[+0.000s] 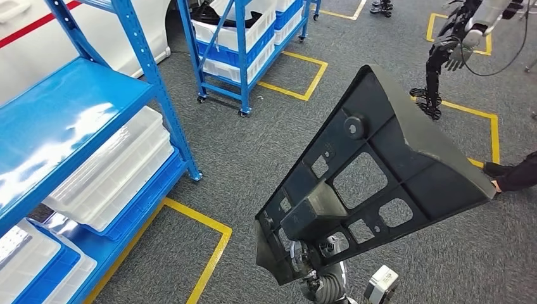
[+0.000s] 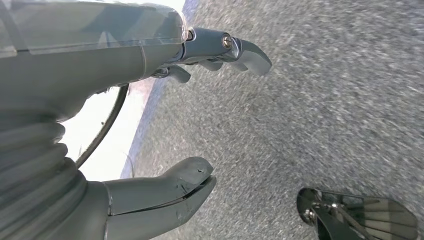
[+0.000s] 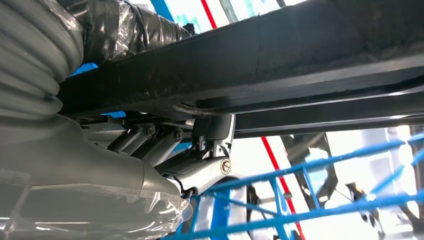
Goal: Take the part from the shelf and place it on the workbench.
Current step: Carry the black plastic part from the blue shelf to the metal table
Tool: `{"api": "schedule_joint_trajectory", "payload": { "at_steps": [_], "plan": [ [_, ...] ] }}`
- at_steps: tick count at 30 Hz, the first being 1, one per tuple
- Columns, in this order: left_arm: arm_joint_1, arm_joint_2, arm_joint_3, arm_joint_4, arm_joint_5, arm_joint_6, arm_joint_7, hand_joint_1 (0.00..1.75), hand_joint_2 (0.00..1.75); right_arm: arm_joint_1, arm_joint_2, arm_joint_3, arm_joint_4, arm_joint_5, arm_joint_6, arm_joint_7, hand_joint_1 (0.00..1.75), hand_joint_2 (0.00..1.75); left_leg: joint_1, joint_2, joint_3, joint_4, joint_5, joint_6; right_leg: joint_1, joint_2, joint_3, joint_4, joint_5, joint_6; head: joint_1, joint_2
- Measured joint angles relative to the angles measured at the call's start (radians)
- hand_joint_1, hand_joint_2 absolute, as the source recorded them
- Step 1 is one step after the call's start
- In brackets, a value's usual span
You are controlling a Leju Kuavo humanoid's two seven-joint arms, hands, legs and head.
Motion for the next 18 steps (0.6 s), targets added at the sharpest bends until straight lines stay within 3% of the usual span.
{"api": "schedule_joint_trajectory", "payload": {
  "at_steps": [2,4,6,8,10,11,12,13,15,17,18],
  "plan": [
    [-0.003,0.0,0.0,0.0,-0.005,0.0,0.0,0.0,1.75,-0.001,0.003,-0.004,-0.001,0.003,-0.001,0.001,1.75,1.75,-0.003,0.016,0.004,0.004,-0.006,-0.011,0.008,-0.015,0.019,-0.038,0.001,-0.012,0.0,0.0],
    [-0.006,0.0,-0.001,0.0,-0.01,0.0,-0.001,0.0,1.75,0.0,0.006,-0.007,-0.002,0.006,-0.005,0.002,1.75,1.75,-0.001,0.028,0.01,0.004,-0.01,-0.022,0.008,0.006,0.016,-0.043,0.006,-0.022,0.0,0.0],
    [-0.007,0.001,-0.001,0.0,-0.013,0.0,-0.004,0.0,1.75,0.001,0.009,-0.011,-0.003,0.008,-0.008,0.003,1.75,1.75,0.003,-0.006,0.0,0.036,-0.039,-0.032,0.001,0.027,0.014,-0.051,0.015,-0.035,-0.001,0.0],
    [-0.006,0.001,-0.002,0.0,-0.014,-0.001,-0.006,0.0,1.75,0.0,0.014,-0.013,-0.005,0.008,-0.009,0.004,1.75,1.75,0.006,-0.06,-0.048,0.145,-0.107,-0.039,-0.001,0.047,0.01,-0.054,0.021,-0.044,-0.001,0.0],
    [-0.004,0.001,-0.002,0.0,-0.015,-0.001,-0.005,0.0,1.75,0.0,0.017,-0.015,-0.005,0.01,-0.013,0.01,1.75,1.75,0.007,-0.076,-0.104,0.267,-0.156,-0.043,0.0,0.072,0.006,-0.054,0.023,-0.047,-0.001,0.0],
    [-0.004,0.001,-0.002,0.0,-0.015,-0.002,-0.005,0.0,1.75,0.001,0.017,-0.016,-0.005,0.012,-0.015,0.013,1.75,1.75,0.007,-0.077,-0.114,0.289,-0.153,-0.043,0.001,0.085,0.006,-0.053,0.024,-0.047,-0.001,0.0],
    [-0.003,0.001,-0.002,0.0,-0.016,-0.002,-0.004,0.0,1.75,0.001,0.017,-0.017,-0.005,0.015,-0.018,0.015,1.75,1.75,0.007,-0.079,-0.107,0.271,-0.129,-0.042,0.001,0.1,0.007,-0.051,0.024,-0.047,-0.001,0.0],
    [-0.003,0.002,-0.002,0.0,-0.017,-0.002,-0.004,0.0,1.75,0.001,0.018,-0.018,-0.006,0.018,-0.02,0.016,1.75,1.75,0.008,-0.086,-0.083,0.216,-0.09,-0.04,0.001,0.115,0.008,-0.05,0.023,-0.046,-0.001,0.0],
    [-0.002,0.003,-0.002,0.0,-0.019,-0.003,-0.001,0.0,1.75,0.001,0.02,-0.021,-0.009,0.02,-0.024,0.017,1.75,1.75,0.011,-0.131,-0.026,0.081,-0.024,-0.033,0.001,0.142,0.007,-0.045,0.023,-0.041,0.0,0.0],
    [-0.002,0.004,-0.002,0.0,-0.022,-0.003,0.0,0.0,1.75,0.0,0.023,-0.023,-0.013,0.021,-0.025,0.019,1.75,1.75,0.012,-0.164,-0.002,0.017,-0.009,-0.025,0.001,0.165,-0.002,-0.042,0.027,-0.028,0.0,0.0],
    [-0.004,0.005,-0.002,0.0,-0.022,-0.003,0.0,0.0,1.75,0.001,0.024,-0.025,-0.014,0.021,-0.025,0.019,1.75,1.75,0.01,-0.16,0.0,0.011,-0.011,-0.021,0.0,0.176,-0.007,-0.042,0.031,-0.02,-0.001,0.0]
  ]
}}
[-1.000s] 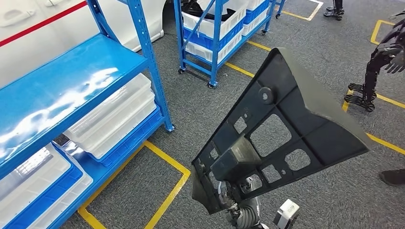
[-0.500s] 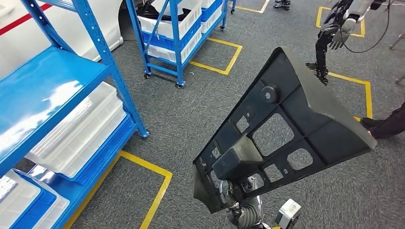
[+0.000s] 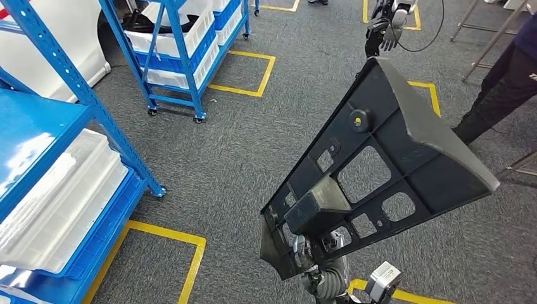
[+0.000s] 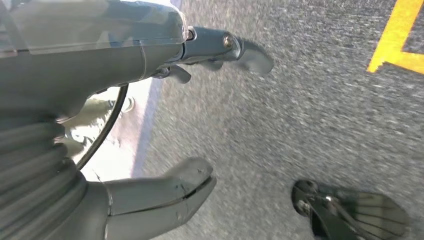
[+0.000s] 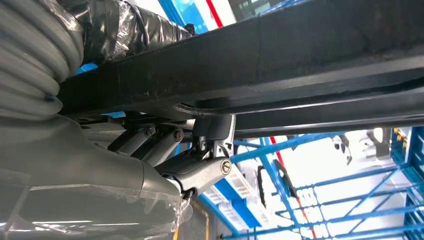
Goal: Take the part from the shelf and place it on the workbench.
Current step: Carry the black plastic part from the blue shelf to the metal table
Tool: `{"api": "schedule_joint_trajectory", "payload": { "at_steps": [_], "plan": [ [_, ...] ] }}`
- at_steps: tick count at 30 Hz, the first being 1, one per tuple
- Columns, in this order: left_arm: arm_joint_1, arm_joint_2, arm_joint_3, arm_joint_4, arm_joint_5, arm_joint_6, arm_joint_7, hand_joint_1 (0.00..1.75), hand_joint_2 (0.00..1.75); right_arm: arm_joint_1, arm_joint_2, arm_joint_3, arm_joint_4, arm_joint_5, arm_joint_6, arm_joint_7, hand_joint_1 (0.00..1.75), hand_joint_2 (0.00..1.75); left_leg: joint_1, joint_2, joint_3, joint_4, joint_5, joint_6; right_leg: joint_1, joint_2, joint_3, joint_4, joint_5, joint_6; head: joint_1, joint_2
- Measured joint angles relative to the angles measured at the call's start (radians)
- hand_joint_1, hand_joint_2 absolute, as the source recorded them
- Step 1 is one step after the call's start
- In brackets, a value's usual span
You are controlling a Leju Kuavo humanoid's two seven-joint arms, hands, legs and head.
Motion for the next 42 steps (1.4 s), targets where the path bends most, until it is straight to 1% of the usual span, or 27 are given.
{"api": "schedule_joint_trajectory", "payload": {
  "at_steps": [1,3,6,7,8,9,10,12,14,16,17,19,21,23,24,25,27,28,30,31,32,34,36,38,39,40,42],
  "plan": [
    [-0.001,0.0,0.0,0.0,0.0,0.0,0.0,0.0,1.75,0.002,0.001,-0.002,-0.002,0.0,-0.001,0.001,1.75,1.75,0.001,0.011,0.001,-0.004,0.002,0.006,-0.001,0.011,-0.003,-0.002,0.004,0.007,0.0,0.0],
    [-0.003,0.0,0.0,0.0,-0.001,0.0,0.001,0.0,1.75,0.007,0.001,-0.008,-0.007,0.0,-0.006,0.005,1.75,1.75,0.004,0.039,0.006,-0.017,0.011,0.022,0.002,-0.014,-0.017,0.02,-0.012,0.016,0.001,0.0],
    [0.0,0.0,0.001,0.0,-0.004,0.0,0.003,0.0,1.75,0.009,0.001,-0.011,-0.012,-0.001,-0.013,0.019,1.75,1.75,-0.002,0.083,0.007,-0.024,0.015,0.037,0.003,-0.098,-0.092,0.181,-0.102,0.023,0.002,0.0],
    [0.001,0.001,0.001,0.0,-0.005,-0.001,0.004,0.0,1.75,0.01,0.001,-0.012,-0.013,-0.002,-0.014,0.024,1.75,1.75,-0.004,0.098,0.006,-0.022,0.014,0.039,0.001,-0.108,-0.119,0.24,-0.125,0.026,0.002,0.0],
    [0.001,0.001,0.001,0.0,-0.006,-0.002,0.004,0.0,1.75,0.011,0.001,-0.012,-0.012,-0.003,-0.016,0.028,1.75,1.75,-0.006,0.113,0.006,-0.021,0.012,0.039,-0.001,-0.114,-0.132,0.271,-0.13,0.029,0.002,0.0],
    [0.001,0.001,0.002,0.0,-0.008,-0.002,0.005,0.0,1.75,0.012,0.001,-0.013,-0.012,-0.004,-0.016,0.031,1.75,1.75,-0.006,0.128,0.007,-0.02,0.01,0.038,-0.003,-0.118,-0.127,0.265,-0.116,0.03,0.002,0.0],
    [0.0,0.002,0.002,0.0,-0.009,-0.004,0.006,0.0,1.75,0.013,0.001,-0.013,-0.012,-0.005,-0.017,0.033,1.75,1.75,-0.006,0.141,0.01,-0.019,0.006,0.036,-0.003,-0.127,-0.099,0.218,-0.086,0.031,0.002,0.0],
    [-0.001,0.002,0.002,0.0,-0.011,-0.005,0.007,0.0,1.75,0.014,0.001,-0.013,-0.012,-0.006,-0.019,0.034,1.75,1.75,-0.009,0.162,0.017,-0.016,-0.002,0.029,0.002,-0.171,-0.021,0.078,-0.033,0.026,0.003,0.0],
    [-0.001,0.002,0.002,0.0,-0.012,-0.006,0.009,0.0,1.75,0.014,0.001,-0.013,-0.013,-0.007,-0.022,0.035,1.75,1.75,-0.014,0.18,0.021,-0.013,-0.011,0.019,0.01,-0.199,0.017,0.004,-0.02,0.014,0.002,0.0],
    [-0.005,0.002,0.003,0.0,-0.013,-0.006,0.01,0.0,1.75,0.016,0.001,-0.015,-0.013,-0.009,-0.025,0.035,1.75,1.75,-0.016,0.201,0.028,-0.013,-0.016,0.009,0.014,-0.18,0.015,-0.002,-0.021,0.002,0.002,0.0],
    [-0.006,0.002,0.003,0.0,-0.014,-0.006,0.01,0.0,1.75,0.017,0.001,-0.016,-0.014,-0.01,-0.026,0.035,1.75,1.75,-0.014,0.198,0.03,-0.01,-0.022,0.004,0.013,-0.168,0.015,-0.005,-0.02,-0.004,0.002,0.0],
    [-0.007,0.003,0.003,0.0,-0.014,-0.006,0.01,0.0,1.75,0.018,0.002,-0.017,-0.015,-0.011,-0.027,0.035,1.75,1.75,-0.009,0.151,0.013,0.038,-0.06,-0.005,0.007,-0.147,0.016,-0.012,-0.014,-0.017,0.001,0.0],
    [-0.005,0.003,0.003,0.0,-0.014,-0.006,0.011,0.0,1.75,0.017,0.005,-0.018,-0.016,-0.012,-0.027,0.035,1.75,1.75,-0.005,0.095,-0.044,0.163,-0.127,-0.01,0.005,-0.124,0.015,-0.014,-0.011,-0.025,0.001,0.0],
    [-0.002,0.003,0.003,0.0,-0.016,-0.006,0.013,0.0,1.75,0.018,0.007,-0.019,-0.015,-0.014,-0.027,0.036,1.75,1.75,-0.004,0.082,-0.099,0.273,-0.159,-0.012,0.006,-0.096,0.014,-0.013,-0.01,-0.026,0.001,0.0],
    [0.0,0.004,0.003,0.0,-0.017,-0.006,0.014,0.0,1.75,0.018,0.007,-0.02,-0.015,-0.015,-0.027,0.036,1.75,1.75,-0.003,0.081,-0.106,0.278,-0.145,-0.012,0.006,-0.081,0.014,-0.011,-0.01,-0.026,0.001,0.0],
    [0.001,0.004,0.004,0.0,-0.019,-0.005,0.015,0.0,1.75,0.018,0.007,-0.021,-0.015,-0.016,-0.027,0.037,1.75,1.75,-0.003,0.077,-0.094,0.243,-0.111,-0.011,0.006,-0.066,0.016,-0.009,-0.011,-0.025,0.001,0.0],
    [0.002,0.005,0.004,0.0,-0.021,-0.005,0.016,0.0,1.75,0.018,0.008,-0.022,-0.015,-0.017,-0.027,0.037,1.75,1.75,0.001,0.039,-0.044,0.111,-0.033,-0.01,0.005,-0.037,0.016,-0.002,-0.014,-0.019,0.001,0.0],
    [0.002,0.006,0.005,0.0,-0.022,-0.004,0.016,0.0,1.75,0.017,0.008,-0.022,-0.015,-0.017,-0.027,0.037,1.75,1.75,0.003,0.015,-0.024,0.057,-0.011,-0.009,0.005,-0.025,0.013,0.002,-0.014,-0.014,0.001,0.0],
    [0.001,0.006,0.006,0.0,-0.023,-0.003,0.014,0.0,1.75,0.017,0.009,-0.023,-0.016,-0.017,-0.028,0.037,1.75,1.75,0.002,-0.011,-0.011,0.017,-0.007,-0.003,0.004,-0.001,0.002,0.006,-0.01,0.0,0.002,0.0],
    [0.0,0.006,0.007,0.0,-0.024,-0.002,0.013,0.0,1.75,0.019,0.01,-0.023,-0.016,-0.018,-0.028,0.037,1.75,1.75,0.002,0.0,-0.01,0.013,-0.005,0.003,0.002,0.011,-0.003,0.005,-0.006,0.007,0.002,0.0],
    [-0.001,0.006,0.007,0.0,-0.025,-0.002,0.013,0.0,1.75,0.021,0.01,-0.024,-0.016,-0.018,-0.029,0.037,1.75,1.75,0.001,0.013,-0.009,0.01,-0.001,0.01,0.0,0.011,-0.006,0.007,-0.005,0.013,0.001,0.0],
    [-0.001,0.006,0.008,0.0,-0.027,-0.002,0.012,0.0,1.75,0.024,0.01,-0.025,-0.016,-0.018,-0.03,0.037,1.75,1.75,0.002,0.04,-0.006,0.001,0.006,0.026,0.004,-0.037,-0.024,0.043,-0.031,0.02,0.002,0.0],
    [0.001,0.006,0.01,0.0,-0.029,-0.002,0.011,0.0,1.75,0.023,0.01,-0.026,-0.016,-0.018,-0.03,0.037,1.75,1.75,-0.002,0.069,-0.008,-0.003,0.009,0.035,0.006,-0.099,-0.074,0.155,-0.096,0.026,0.003,0.0],
    [0.003,0.007,0.012,0.0,-0.03,-0.001,0.011,0.0,1.75,0.024,0.01,-0.026,-0.016,-0.018,-0.03,0.037,1.75,1.75,-0.006,0.101,-0.01,-0.003,0.008,0.038,0.003,-0.114,-0.124,0.268,-0.142,0.03,0.002,0.0],
    [0.003,0.007,0.013,0.0,-0.03,0.0,0.011,0.0,1.75,0.024,0.01,-0.027,-0.016,-0.018,-0.03,0.037,1.75,1.75,-0.008,0.116,-0.01,-0.002,0.007,0.038,0.002,-0.117,-0.128,0.283,-0.14,0.031,0.002,0.0],
    [0.002,0.007,0.013,0.0,-0.03,0.0,0.011,0.0,1.75,0.025,0.009,-0.027,-0.016,-0.018,-0.031,0.037,1.75,1.75,-0.008,0.13,-0.008,-0.002,0.005,0.038,0.001,-0.12,-0.11,0.256,-0.118,0.03,0.002,0.0],
    [0.0,0.007,0.013,0.0,-0.03,0.0,0.011,0.0,1.75,0.025,0.009,-0.028,-0.016,-0.019,-0.031,0.037,1.75,1.75,-0.01,0.154,-0.002,-0.002,0.0,0.035,0.005,-0.151,-0.032,0.121,-0.06,0.023,0.002,0.0]
  ]
}}
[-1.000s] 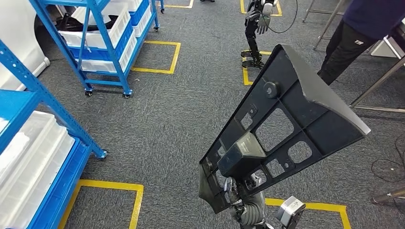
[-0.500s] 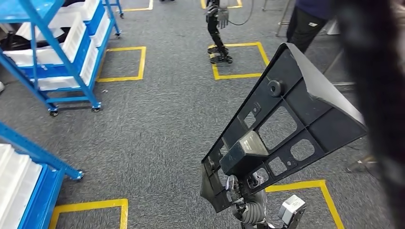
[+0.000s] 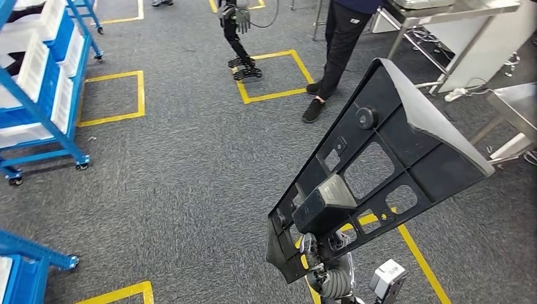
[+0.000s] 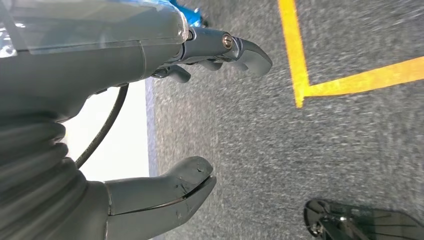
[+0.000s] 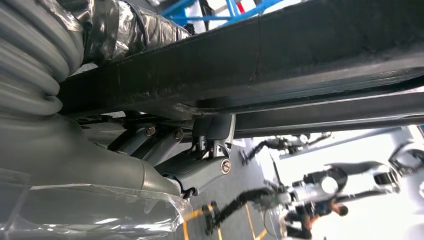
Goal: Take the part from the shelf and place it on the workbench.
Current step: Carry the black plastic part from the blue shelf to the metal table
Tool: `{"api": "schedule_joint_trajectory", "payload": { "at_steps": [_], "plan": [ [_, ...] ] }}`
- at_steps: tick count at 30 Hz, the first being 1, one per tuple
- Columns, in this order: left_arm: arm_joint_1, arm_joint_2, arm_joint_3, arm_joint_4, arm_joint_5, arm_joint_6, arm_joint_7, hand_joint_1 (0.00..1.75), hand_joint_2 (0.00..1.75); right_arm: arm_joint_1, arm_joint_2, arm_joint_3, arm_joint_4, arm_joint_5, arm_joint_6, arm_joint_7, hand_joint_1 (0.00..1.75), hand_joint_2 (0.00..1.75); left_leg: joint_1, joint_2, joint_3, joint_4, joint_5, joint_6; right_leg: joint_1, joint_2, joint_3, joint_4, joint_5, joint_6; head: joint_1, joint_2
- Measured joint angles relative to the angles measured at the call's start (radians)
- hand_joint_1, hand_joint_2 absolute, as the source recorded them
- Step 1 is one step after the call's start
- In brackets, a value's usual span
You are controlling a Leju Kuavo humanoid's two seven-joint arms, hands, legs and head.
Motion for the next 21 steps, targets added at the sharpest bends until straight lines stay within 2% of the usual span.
{"api": "schedule_joint_trajectory", "payload": {
  "at_steps": [1,2,3,5,6,7,9,10,11,12,13,14,16,18,19,20,21],
  "plan": [
    [-0.001,0.0,0.0,0.0,-0.001,0.001,0.0,0.0,1.75,0.0,0.0,0.0,0.0,0.0,0.0,0.0,1.75,1.75,-0.002,0.01,0.003,0.001,-0.003,-0.004,0.005,-0.02,0.035,-0.064,0.019,-0.006,0.0,0.0],
    [-0.001,0.0,0.0,0.0,-0.002,0.002,-0.001,0.0,1.75,-0.001,0.0,-0.001,0.0,0.0,0.001,-0.001,1.75,1.75,-0.004,0.019,0.006,0.002,-0.006,-0.008,0.011,-0.035,0.056,-0.106,0.027,-0.011,0.0,0.0],
    [-0.002,0.0,0.0,0.0,-0.003,0.002,-0.001,0.0,1.75,0.0,0.0,-0.002,0.0,-0.001,0.001,-0.002,1.75,1.75,-0.006,0.029,0.008,0.002,-0.008,-0.012,0.016,-0.041,0.063,-0.124,0.026,-0.016,-0.001,0.0],
    [-0.006,0.0,0.001,0.0,-0.005,0.004,-0.002,0.0,1.75,0.003,0.0,-0.003,0.0,-0.001,0.002,-0.002,1.75,1.75,-0.005,0.043,0.011,0.001,-0.012,-0.021,0.016,-0.02,0.062,-0.131,0.03,-0.025,-0.001,0.0],
    [-0.007,0.0,0.001,0.0,-0.006,0.004,-0.003,0.0,1.75,0.004,0.001,-0.004,-0.001,-0.002,0.002,-0.002,1.75,1.75,-0.004,0.029,0.01,0.008,-0.02,-0.026,0.013,-0.008,0.063,-0.136,0.034,-0.032,-0.001,0.0],
    [-0.007,0.0,0.002,0.0,-0.006,0.005,-0.003,0.0,1.75,0.005,0.002,-0.005,-0.001,-0.002,0.002,-0.003,1.75,1.75,-0.002,0.005,0.001,0.031,-0.039,-0.03,0.009,0.002,0.064,-0.141,0.037,-0.038,-0.001,0.0],
    [-0.005,0.0,0.003,0.0,-0.007,0.006,-0.004,0.0,1.75,0.004,0.004,-0.007,-0.002,-0.002,0.002,-0.003,1.75,1.75,0.003,-0.054,-0.048,0.138,-0.101,-0.036,0.004,0.022,0.065,-0.146,0.041,-0.046,-0.001,0.0],
    [-0.004,0.0,0.004,0.0,-0.007,0.006,-0.004,0.0,1.75,0.003,0.005,-0.007,-0.002,-0.002,0.002,-0.003,1.75,1.75,0.005,-0.066,-0.082,0.209,-0.131,-0.039,0.004,0.034,0.064,-0.145,0.042,-0.047,-0.001,0.0],
    [-0.002,0.0,0.004,0.0,-0.007,0.006,-0.004,0.0,1.75,0.004,0.006,-0.007,-0.002,-0.002,0.002,-0.002,1.75,1.75,0.006,-0.071,-0.111,0.265,-0.147,-0.042,0.004,0.048,0.063,-0.143,0.042,-0.047,-0.001,0.0],
    [-0.001,0.0,0.004,0.0,-0.007,0.006,-0.003,0.0,1.75,0.004,0.006,-0.008,-0.002,-0.002,0.002,-0.002,1.75,1.75,0.007,-0.072,-0.127,0.293,-0.144,-0.044,0.004,0.062,0.063,-0.141,0.041,-0.047,-0.001,0.0],
    [0.0,0.0,0.005,0.0,-0.007,0.006,-0.003,0.0,1.75,0.005,0.006,-0.008,-0.002,-0.002,0.002,-0.002,1.75,1.75,0.008,-0.073,-0.123,0.277,-0.119,-0.045,0.003,0.077,0.063,-0.137,0.04,-0.046,-0.001,0.0],
    [0.0,0.0,0.005,0.0,-0.008,0.006,-0.003,0.0,1.75,0.005,0.006,-0.008,-0.002,-0.002,0.002,-0.002,1.75,1.75,0.01,-0.078,-0.103,0.228,-0.081,-0.046,0.002,0.093,0.063,-0.133,0.038,-0.043,-0.001,0.0],
    [0.0,0.0,0.006,0.0,-0.007,0.007,-0.007,0.0,1.75,0.004,0.006,-0.008,-0.003,-0.002,0.002,-0.002,1.75,1.75,0.017,-0.124,-0.049,0.096,-0.02,-0.049,0.0,0.121,0.058,-0.12,0.033,-0.034,-0.001,0.0],
    [-0.002,0.0,0.006,0.0,-0.001,0.004,-0.016,0.0,1.75,0.005,0.006,-0.008,-0.003,-0.001,0.002,-0.002,1.75,1.75,0.019,-0.158,-0.026,0.036,-0.006,-0.044,0.0,0.143,0.046,-0.11,0.032,-0.023,-0.001,0.0],
    [-0.003,0.002,0.007,0.0,0.003,0.001,-0.021,0.0,1.75,0.006,0.006,-0.009,-0.003,-0.001,0.003,-0.002,1.75,1.75,0.017,-0.155,-0.025,0.033,-0.007,-0.038,0.0,0.154,0.041,-0.108,0.035,-0.016,-0.001,0.0],
    [-0.005,0.003,0.008,0.0,0.006,-0.003,-0.025,0.0,1.75,0.008,0.006,-0.009,-0.004,-0.001,0.004,-0.002,1.75,1.75,0.017,-0.142,-0.026,0.032,-0.003,-0.031,-0.002,0.165,0.037,-0.109,0.038,-0.011,-0.001,0.0],
    [-0.006,0.006,0.008,0.0,0.009,-0.007,-0.026,0.0,1.75,0.009,0.006,-0.009,-0.004,-0.001,0.006,-0.002,1.75,1.75,0.016,-0.129,-0.025,0.029,0.0,-0.025,-0.003,0.163,0.032,-0.106,0.035,-0.006,-0.001,0.0]
  ]
}}
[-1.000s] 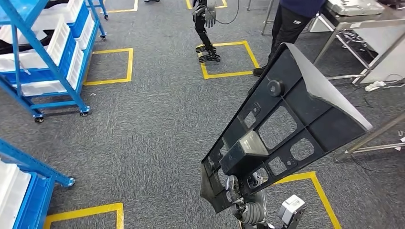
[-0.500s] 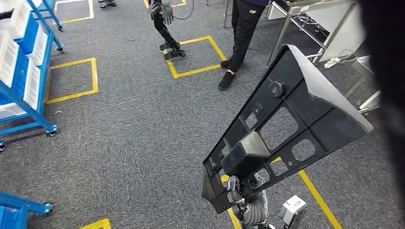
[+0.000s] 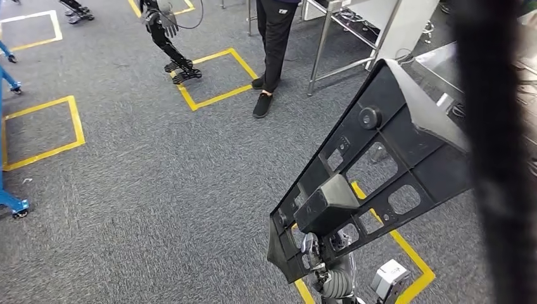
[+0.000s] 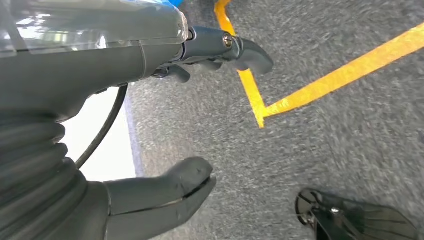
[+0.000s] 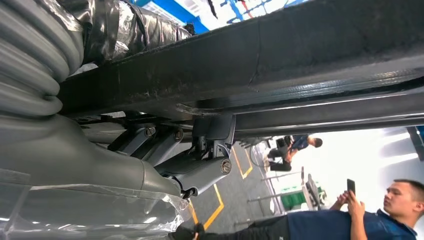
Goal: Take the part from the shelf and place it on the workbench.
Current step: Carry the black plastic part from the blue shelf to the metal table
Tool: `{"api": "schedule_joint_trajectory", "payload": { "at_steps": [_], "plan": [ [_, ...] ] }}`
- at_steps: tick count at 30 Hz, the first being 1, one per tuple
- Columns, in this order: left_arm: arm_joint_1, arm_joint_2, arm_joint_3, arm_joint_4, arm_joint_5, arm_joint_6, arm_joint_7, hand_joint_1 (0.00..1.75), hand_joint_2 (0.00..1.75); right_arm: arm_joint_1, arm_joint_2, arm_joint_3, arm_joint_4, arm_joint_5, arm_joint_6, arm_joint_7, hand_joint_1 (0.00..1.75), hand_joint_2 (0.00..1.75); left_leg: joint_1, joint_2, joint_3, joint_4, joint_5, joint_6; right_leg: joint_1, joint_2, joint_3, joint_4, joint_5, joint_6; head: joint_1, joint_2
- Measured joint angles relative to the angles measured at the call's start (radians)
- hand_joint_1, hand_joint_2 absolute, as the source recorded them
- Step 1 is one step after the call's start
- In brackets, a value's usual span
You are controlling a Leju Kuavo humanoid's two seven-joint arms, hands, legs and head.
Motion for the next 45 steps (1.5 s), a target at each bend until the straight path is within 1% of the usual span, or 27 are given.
{"api": "schedule_joint_trajectory", "payload": {
  "at_steps": [2,4,5,6,7,8,10,12,13,15,17,19,21,22,24,26,28,30,32,34,36,37,38,39,41,43,45],
  "plan": [
    [-0.001,0.007,0.001,0.0,0.002,-0.004,-0.002,0.0,1.75,0.0,0.0,0.0,0.0,0.0,0.003,0.0,1.75,1.75,0.001,0.028,-0.001,-0.006,0.005,0.013,0.002,-0.047,-0.026,0.052,-0.036,0.007,0.001,0.0],
    [0.001,0.013,0.002,0.0,0.001,-0.003,-0.005,0.0,1.75,-0.002,0.0,0.0,0.0,0.0,0.005,0.001,1.75,1.75,-0.002,0.055,-0.002,-0.007,0.004,0.019,0.005,-0.109,-0.082,0.174,-0.101,0.012,0.001,0.0],
    [0.001,0.016,0.003,0.0,0.001,-0.002,-0.007,0.0,1.75,-0.002,0.0,0.0,0.001,0.0,0.005,0.001,1.75,1.75,-0.004,0.071,-0.003,-0.007,0.003,0.021,0.004,-0.122,-0.11,0.235,-0.125,0.014,0.001,0.0],
    [0.001,0.018,0.004,0.0,0.001,-0.002,-0.008,0.0,1.75,-0.002,0.0,0.0,0.001,0.001,0.005,0.001,1.75,1.75,-0.005,0.086,-0.002,-0.006,0.002,0.022,0.004,-0.128,-0.125,0.269,-0.131,0.014,0.001,0.0],
    [0.0,0.02,0.004,0.0,0.0,-0.001,-0.008,0.0,1.75,-0.002,0.0,0.0,0.001,0.001,0.006,0.001,1.75,1.75,-0.006,0.101,-0.001,-0.006,0.0,0.022,0.004,-0.132,-0.12,0.265,-0.119,0.014,0.001,0.0],
    [-0.001,0.021,0.004,0.0,-0.001,0.0,-0.008,0.0,1.75,-0.002,0.0,0.0,0.001,0.002,0.006,0.001,1.75,1.75,-0.006,0.114,0.002,-0.006,-0.002,0.021,0.004,-0.139,-0.095,0.222,-0.09,0.012,0.001,0.0],
    [-0.004,0.021,0.004,0.0,-0.004,0.001,-0.008,0.0,1.75,-0.004,0.0,0.0,0.001,0.004,0.006,0.002,1.75,1.75,-0.008,0.135,0.011,-0.006,-0.008,0.017,0.013,-0.189,-0.018,0.081,-0.031,0.003,0.001,0.0],
    [-0.006,0.021,0.004,0.0,-0.009,0.001,-0.008,0.0,1.75,-0.006,0.0,-0.001,0.001,0.004,0.006,0.002,1.75,1.75,-0.012,0.153,0.018,-0.006,-0.014,0.008,0.025,-0.234,0.022,0.0,-0.013,-0.008,0.0,0.0],
    [-0.007,0.021,0.004,0.0,-0.01,0.002,-0.008,0.0,1.75,-0.007,0.0,-0.001,0.0,0.005,0.005,0.002,1.75,1.75,-0.014,0.165,0.021,-0.007,-0.015,0.004,0.03,-0.236,0.023,-0.007,-0.016,-0.012,0.0,0.0],
    [-0.009,0.02,0.004,0.0,-0.013,0.004,-0.008,0.0,1.75,-0.005,0.0,-0.001,-0.001,0.007,0.004,0.002,1.75,1.75,-0.014,0.182,0.03,-0.009,-0.022,-0.005,0.026,-0.205,0.023,-0.015,-0.011,-0.02,0.0,0.0],
    [-0.009,0.019,0.003,0.0,-0.017,0.009,-0.008,0.0,1.75,-0.005,0.0,-0.001,-0.004,0.011,0.001,0.002,1.75,1.75,-0.012,0.142,0.018,0.032,-0.056,-0.013,0.017,-0.177,0.027,-0.025,-0.004,-0.032,0.0,0.0],
    [-0.008,0.019,0.003,0.001,-0.016,0.01,-0.008,0.0,1.75,-0.008,0.0,0.0,-0.006,0.017,-0.001,0.003,1.75,1.75,-0.01,0.079,-0.037,0.151,-0.12,-0.016,0.013,-0.15,0.026,-0.028,-0.001,-0.04,-0.001,0.0],
    [-0.007,0.02,0.003,0.001,-0.012,0.007,-0.007,0.0,1.75,-0.009,0.0,0.001,-0.006,0.022,-0.002,0.008,1.75,1.75,-0.01,0.059,-0.096,0.266,-0.155,-0.018,0.013,-0.119,0.026,-0.026,-0.001,-0.043,-0.001,0.0],
    [-0.006,0.021,0.003,0.002,-0.01,0.005,-0.006,0.0,1.75,-0.009,0.0,0.001,-0.006,0.023,-0.002,0.011,1.75,1.75,-0.01,0.057,-0.106,0.276,-0.142,-0.018,0.013,-0.102,0.027,-0.025,-0.001,-0.043,-0.001,0.0],
    [-0.007,0.024,0.003,0.002,-0.01,0.001,-0.005,0.0,1.75,-0.009,0.0,0.001,-0.006,0.023,-0.003,0.013,1.75,1.75,-0.009,0.046,-0.073,0.185,-0.067,-0.016,0.011,-0.07,0.031,-0.021,-0.003,-0.039,-0.001,0.0],
    [-0.007,0.026,0.004,0.002,-0.01,-0.003,-0.005,0.0,1.75,-0.011,-0.001,0.002,-0.006,0.024,-0.004,0.014,1.75,1.75,-0.005,-0.007,-0.025,0.061,-0.011,-0.013,0.01,-0.043,0.027,-0.01,-0.008,-0.03,-0.001,0.0],
    [-0.009,0.027,0.004,0.002,-0.01,-0.006,-0.005,0.0,1.75,-0.013,-0.001,0.004,-0.006,0.026,-0.004,0.014,1.75,1.75,-0.004,-0.042,-0.008,0.01,-0.004,-0.007,0.007,-0.02,0.015,-0.003,-0.008,-0.017,-0.001,0.0],
    [-0.011,0.027,0.004,0.003,-0.01,-0.008,-0.004,0.0,1.75,-0.013,-0.001,0.004,-0.006,0.026,-0.006,0.014,1.75,1.75,-0.006,-0.022,-0.005,0.003,0.0,0.004,0.004,-0.004,0.007,-0.004,-0.002,-0.004,-0.001,0.0],
    [-0.012,0.027,0.004,0.004,-0.01,-0.008,-0.004,0.0,1.75,-0.014,-0.002,0.005,-0.007,0.027,-0.007,0.014,1.75,1.75,-0.004,0.004,-0.002,-0.007,0.007,0.017,0.007,-0.046,-0.008,0.024,-0.021,0.007,0.0,0.0],
    [-0.011,0.028,0.004,0.004,-0.01,-0.009,-0.005,0.0,1.75,-0.017,-0.003,0.005,-0.008,0.029,-0.007,0.014,1.75,1.75,-0.004,0.032,-0.001,-0.012,0.008,0.025,0.008,-0.108,-0.056,0.123,-0.077,0.016,0.001,0.0],
    [-0.009,0.029,0.004,0.004,-0.01,-0.009,-0.005,0.0,1.75,-0.02,-0.005,0.005,-0.007,0.031,-0.007,0.014,1.75,1.75,-0.006,0.063,0.0,-0.012,0.005,0.028,0.005,-0.127,-0.114,0.243,-0.123,0.023,0.001,0.0],
    [-0.009,0.03,0.004,0.004,-0.01,-0.009,-0.005,0.0,1.75,-0.019,-0.006,0.005,-0.007,0.032,-0.007,0.014,1.75,1.75,-0.006,0.077,0.002,-0.012,0.003,0.028,0.004,-0.13,-0.125,0.265,-0.122,0.024,0.001,0.0],
    [-0.01,0.03,0.004,0.004,-0.01,-0.009,-0.005,0.0,1.75,-0.019,-0.007,0.005,-0.007,0.032,-0.007,0.014,1.75,1.75,-0.006,0.091,0.005,-0.012,0.0,0.027,0.004,-0.134,-0.113,0.245,-0.1,0.023,0.001,0.0],
    [-0.011,0.031,0.004,0.005,-0.01,-0.009,-0.005,0.0,1.75,-0.019,-0.008,0.005,-0.007,0.032,-0.007,0.014,1.75,1.75,-0.007,0.104,0.01,-0.012,-0.003,0.026,0.006,-0.142,-0.081,0.185,-0.065,0.02,0.001,0.0],
    [-0.013,0.029,0.004,0.006,-0.01,-0.01,-0.005,0.0,1.75,-0.02,-0.008,0.005,-0.007,0.033,-0.007,0.014,1.75,1.75,-0.009,0.125,0.021,-0.013,-0.01,0.022,0.017,-0.185,-0.004,0.042,-0.013,0.004,0.001,0.0],
    [-0.014,0.028,0.004,0.007,-0.01,-0.01,-0.005,0.0,1.75,-0.021,-0.009,0.005,-0.008,0.033,-0.007,0.014,1.75,1.75,-0.01,0.143,0.027,-0.015,-0.014,0.014,0.03,-0.212,0.025,-0.019,-0.003,-0.012,0.001,0.0],
    [-0.016,0.027,0.004,0.008,-0.01,-0.01,-0.005,0.0,1.75,-0.02,-0.009,0.005,-0.009,0.034,-0.007,0.014,1.75,1.75,-0.012,0.165,0.035,-0.022,-0.016,0.004,0.031,-0.192,0.024,-0.027,0.001,-0.021,0.001,0.0]
  ]
}}
